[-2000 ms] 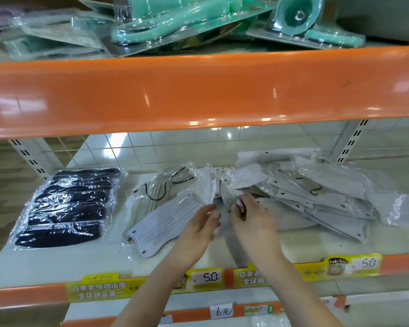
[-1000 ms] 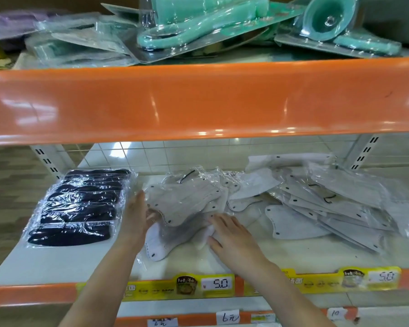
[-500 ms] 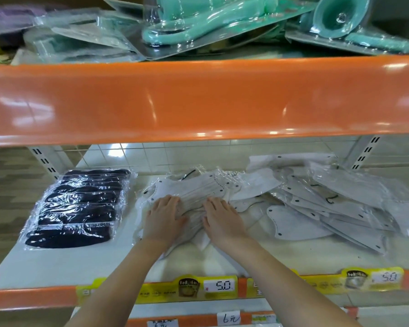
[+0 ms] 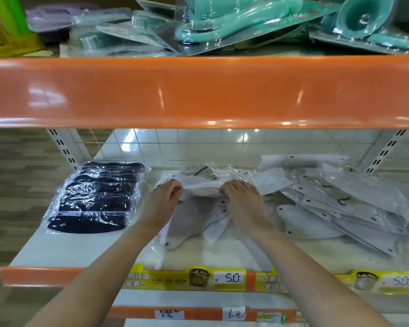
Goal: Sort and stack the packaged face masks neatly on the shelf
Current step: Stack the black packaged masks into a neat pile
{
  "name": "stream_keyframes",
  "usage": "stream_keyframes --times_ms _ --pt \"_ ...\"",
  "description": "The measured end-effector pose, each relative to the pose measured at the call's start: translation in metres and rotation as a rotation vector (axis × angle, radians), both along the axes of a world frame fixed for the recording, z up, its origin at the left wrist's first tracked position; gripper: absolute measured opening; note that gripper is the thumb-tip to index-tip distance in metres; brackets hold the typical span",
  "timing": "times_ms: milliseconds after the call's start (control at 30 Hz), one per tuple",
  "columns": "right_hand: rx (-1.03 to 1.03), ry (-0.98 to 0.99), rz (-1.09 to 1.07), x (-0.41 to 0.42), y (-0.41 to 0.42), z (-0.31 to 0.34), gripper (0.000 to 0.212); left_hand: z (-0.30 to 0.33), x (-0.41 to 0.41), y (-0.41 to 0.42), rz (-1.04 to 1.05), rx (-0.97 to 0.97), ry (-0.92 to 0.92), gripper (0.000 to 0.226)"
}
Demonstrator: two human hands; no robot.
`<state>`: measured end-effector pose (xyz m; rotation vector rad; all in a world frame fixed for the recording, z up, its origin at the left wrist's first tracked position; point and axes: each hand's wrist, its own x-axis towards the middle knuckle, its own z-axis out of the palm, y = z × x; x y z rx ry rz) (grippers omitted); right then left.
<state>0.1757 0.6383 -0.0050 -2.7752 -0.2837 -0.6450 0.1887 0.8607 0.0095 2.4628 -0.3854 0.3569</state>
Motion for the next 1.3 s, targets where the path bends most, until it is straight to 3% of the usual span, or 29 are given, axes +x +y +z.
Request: stream_keyframes --times_ms 100,200,367,433,500,600,767,900,967,1033,1100,1167,1233,1300 --pt "0.139 0.009 0.029 0.000 -0.002 0.015 0.011 0.018 0.000 0.005 -0.041 -0.173 0.017 0.008" --pt "0.488 0.090 0.023 -0.005 -0.001 0.037 0.006 0.034 -0.006 0.012 -0.046 -0.379 0.087 0.003" --pt "0.825 0.159 -0.015 -0.008 0.005 0.061 0.007 0.036 -0.010 0.032 0.071 -0.426 0.092 0.029" --pt "0.884 0.174 -0.022 -0.008 0.011 0.062 0.010 0.034 -0.010 0.039 0.107 -0.510 0.117 0.019" --pt "0.742 0.110 -0.038 -0.009 0.020 0.056 0.021 0.034 -0.012 0.045 0.151 -0.614 0.148 0.013" --pt "0.339 -0.145 0.080 -0.011 0.037 0.045 0.032 0.034 -0.014 0.060 0.238 -0.737 0.207 0.011" --pt "-0.023 0.184 0.372 -0.021 0.078 0.026 0.057 0.024 -0.014 0.097 0.330 -0.901 0.380 0.019" --pt "-0.076 -0.040 0.294 -0.016 0.109 0.009 0.037 0.027 -0.019 0.118 0.314 -1.023 0.500 0.016" --pt "-0.022 -0.091 0.280 -0.011 0.121 0.004 0.018 0.026 -0.018 0.130 0.321 -0.894 0.483 0.014" --pt "0.025 -0.117 0.263 -0.009 0.132 0.004 0.014 0.023 -0.017 0.144 0.338 -0.436 0.327 0.029" --pt "0.062 -0.154 0.240 -0.007 0.146 0.012 0.010 0.017 -0.018 0.160 0.243 -0.007 -0.005 0.041" --pt "0.089 -0.211 0.231 -0.007 0.163 0.022 0.020 0.014 -0.021 0.175 0.039 0.157 -0.287 0.053" --pt "0.121 -0.268 0.228 -0.007 0.183 0.032 0.026 0.015 -0.024 0.188 -0.092 0.206 -0.352 0.060" --pt "0.155 -0.338 0.228 -0.009 0.200 0.034 0.024 0.019 -0.025 0.198 -0.152 0.238 -0.418 0.050"
